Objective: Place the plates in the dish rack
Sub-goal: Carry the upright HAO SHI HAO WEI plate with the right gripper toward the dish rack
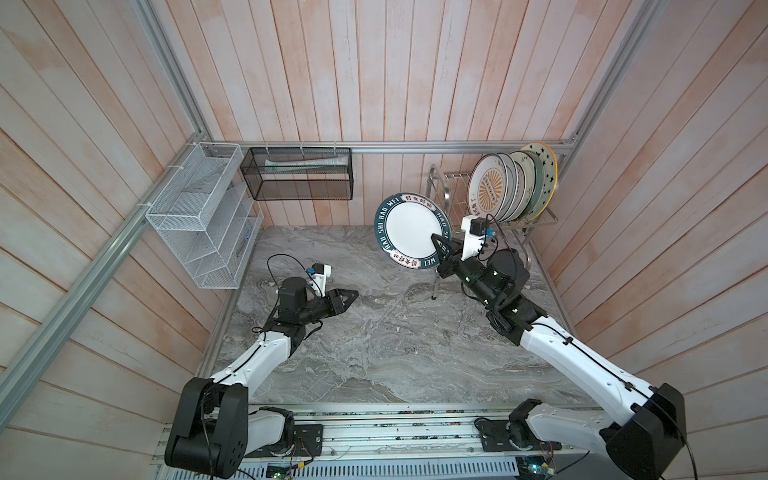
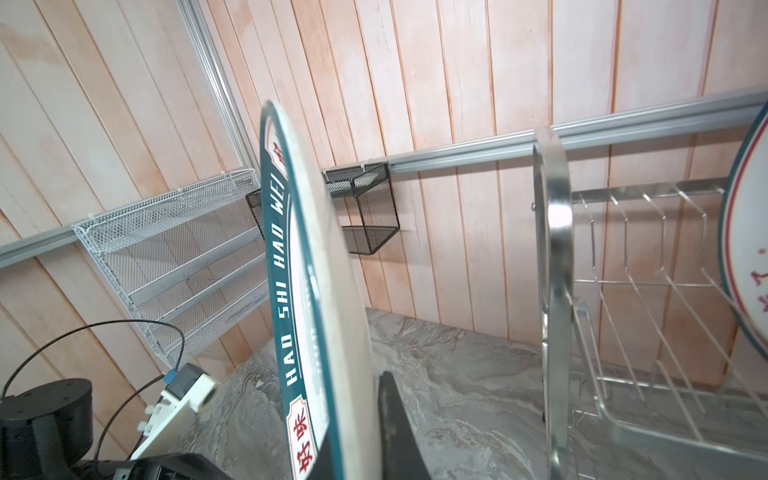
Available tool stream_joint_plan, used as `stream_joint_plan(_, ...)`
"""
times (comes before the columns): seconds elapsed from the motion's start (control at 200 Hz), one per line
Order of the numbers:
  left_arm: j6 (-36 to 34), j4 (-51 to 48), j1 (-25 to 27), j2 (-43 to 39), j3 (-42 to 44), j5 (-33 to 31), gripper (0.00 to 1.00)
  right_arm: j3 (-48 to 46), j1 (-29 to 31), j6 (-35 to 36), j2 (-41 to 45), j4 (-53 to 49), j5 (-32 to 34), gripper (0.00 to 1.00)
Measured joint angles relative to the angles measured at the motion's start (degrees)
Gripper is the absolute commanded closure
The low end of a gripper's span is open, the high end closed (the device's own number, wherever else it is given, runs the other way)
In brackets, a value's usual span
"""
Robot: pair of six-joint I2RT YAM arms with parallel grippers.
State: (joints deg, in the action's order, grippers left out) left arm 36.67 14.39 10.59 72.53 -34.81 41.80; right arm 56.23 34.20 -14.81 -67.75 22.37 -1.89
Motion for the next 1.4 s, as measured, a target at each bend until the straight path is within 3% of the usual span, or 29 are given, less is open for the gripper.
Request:
stream_joint_plan(0.365,-0.1,-0.1,0.4,0.0,0.0,0.2,0.60,8.8,-1.7,8.3,0.0,-0.5,8.7,1.00)
stream_joint_plan(0.945,-1.8,-2.1,0.5,-0.7,0.0,0.4,0.60,23.4,-16.3,12.6,-4.7,-5.2,16.5,1.00)
stream_joint_plan(1.4,-2.7,-3.1,0.5,-1.1,0.0,0.4,0.60,31.1,-16.7,19.2,-14.7,-10.9,23.5,1.00)
